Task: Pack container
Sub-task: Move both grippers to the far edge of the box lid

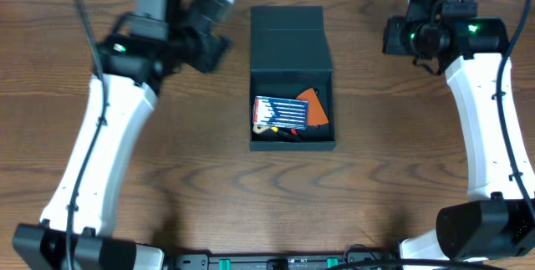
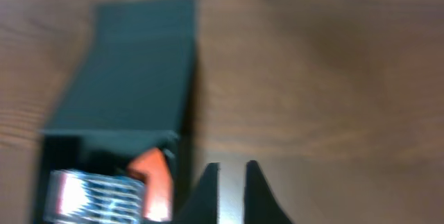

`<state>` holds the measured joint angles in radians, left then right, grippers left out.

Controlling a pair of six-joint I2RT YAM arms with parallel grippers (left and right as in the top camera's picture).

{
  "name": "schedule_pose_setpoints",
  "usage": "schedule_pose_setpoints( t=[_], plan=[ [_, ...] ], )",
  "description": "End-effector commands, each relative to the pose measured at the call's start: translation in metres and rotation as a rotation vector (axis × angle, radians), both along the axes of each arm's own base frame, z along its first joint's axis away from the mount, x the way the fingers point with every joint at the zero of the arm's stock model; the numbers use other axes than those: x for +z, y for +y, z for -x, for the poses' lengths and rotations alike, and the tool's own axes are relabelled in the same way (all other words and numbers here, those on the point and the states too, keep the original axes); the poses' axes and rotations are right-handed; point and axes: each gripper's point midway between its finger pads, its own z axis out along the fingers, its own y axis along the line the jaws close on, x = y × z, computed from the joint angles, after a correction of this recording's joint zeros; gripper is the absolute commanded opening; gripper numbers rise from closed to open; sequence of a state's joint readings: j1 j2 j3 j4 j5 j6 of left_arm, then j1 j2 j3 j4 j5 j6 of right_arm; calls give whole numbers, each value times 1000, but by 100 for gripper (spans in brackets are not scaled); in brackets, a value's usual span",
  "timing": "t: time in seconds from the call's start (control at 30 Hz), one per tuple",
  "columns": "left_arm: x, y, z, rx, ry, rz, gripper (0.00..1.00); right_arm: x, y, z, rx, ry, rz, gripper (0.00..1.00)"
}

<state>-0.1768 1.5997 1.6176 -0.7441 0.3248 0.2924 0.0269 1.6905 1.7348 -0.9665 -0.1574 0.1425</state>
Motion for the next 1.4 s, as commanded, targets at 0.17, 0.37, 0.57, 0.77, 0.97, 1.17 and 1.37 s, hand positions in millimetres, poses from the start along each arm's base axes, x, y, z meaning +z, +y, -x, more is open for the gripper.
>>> schedule_pose_setpoints(
  t=[0.17,0.37,0.57,0.77,0.97,1.17,1.37],
  plan=[
    [-31,26,-53,180,195,461,6,-3,13,-12,10,10,-155,1],
    [-77,24,-75,212,285,513,6,-53,13,-26,-8,122,-163,1],
    [-124,17,-96,225,359,582,6,-106,17,-40,-15,219,-189,1],
    [-161,12,-111,269,417,637,6,-148,21,-48,-41,298,-230,1],
    [-194,-4,-111,258,480,650,6,-184,31,-51,-23,362,-285,1],
    [-214,-28,-113,225,537,732,6,-216,40,-51,-17,421,-341,1],
    [-229,-47,-109,201,588,762,6,-231,49,-49,-4,454,-376,1]
  ],
)
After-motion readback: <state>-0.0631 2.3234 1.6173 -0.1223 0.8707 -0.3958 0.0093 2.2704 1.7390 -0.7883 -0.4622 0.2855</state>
